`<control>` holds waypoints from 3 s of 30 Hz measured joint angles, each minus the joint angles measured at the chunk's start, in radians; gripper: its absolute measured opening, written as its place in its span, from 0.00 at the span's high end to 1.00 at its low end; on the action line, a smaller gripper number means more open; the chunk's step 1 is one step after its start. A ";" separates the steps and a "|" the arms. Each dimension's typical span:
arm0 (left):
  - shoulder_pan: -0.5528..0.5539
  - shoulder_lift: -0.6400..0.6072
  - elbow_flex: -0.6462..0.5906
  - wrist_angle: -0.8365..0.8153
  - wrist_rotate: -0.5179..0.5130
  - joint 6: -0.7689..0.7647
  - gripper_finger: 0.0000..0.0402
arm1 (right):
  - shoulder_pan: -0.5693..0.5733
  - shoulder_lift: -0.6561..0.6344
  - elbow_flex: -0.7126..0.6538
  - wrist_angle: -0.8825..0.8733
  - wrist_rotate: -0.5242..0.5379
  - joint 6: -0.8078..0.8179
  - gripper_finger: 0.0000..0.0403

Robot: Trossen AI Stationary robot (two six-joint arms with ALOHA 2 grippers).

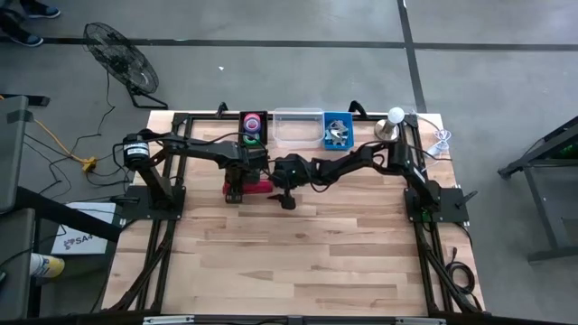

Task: Pick and place Stapler, Stapler remover, tape
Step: Put the red stapler into the transparent bin

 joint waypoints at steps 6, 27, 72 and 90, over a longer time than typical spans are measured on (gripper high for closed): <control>0.000 0.000 0.000 -0.001 0.000 0.030 0.53 | 0.018 0.008 0.073 -0.028 0.025 -0.059 0.25; 0.001 -0.001 -0.005 -0.008 -0.001 0.037 0.53 | 0.008 0.095 0.220 -0.202 0.022 0.164 0.53; 0.000 -0.259 0.157 -0.175 -0.231 -0.096 0.18 | -0.127 -0.378 0.217 -0.870 0.262 -0.054 0.53; 0.002 -0.262 0.220 -0.168 -0.251 -0.102 0.18 | -0.360 -0.457 0.215 -1.033 0.257 -0.232 0.53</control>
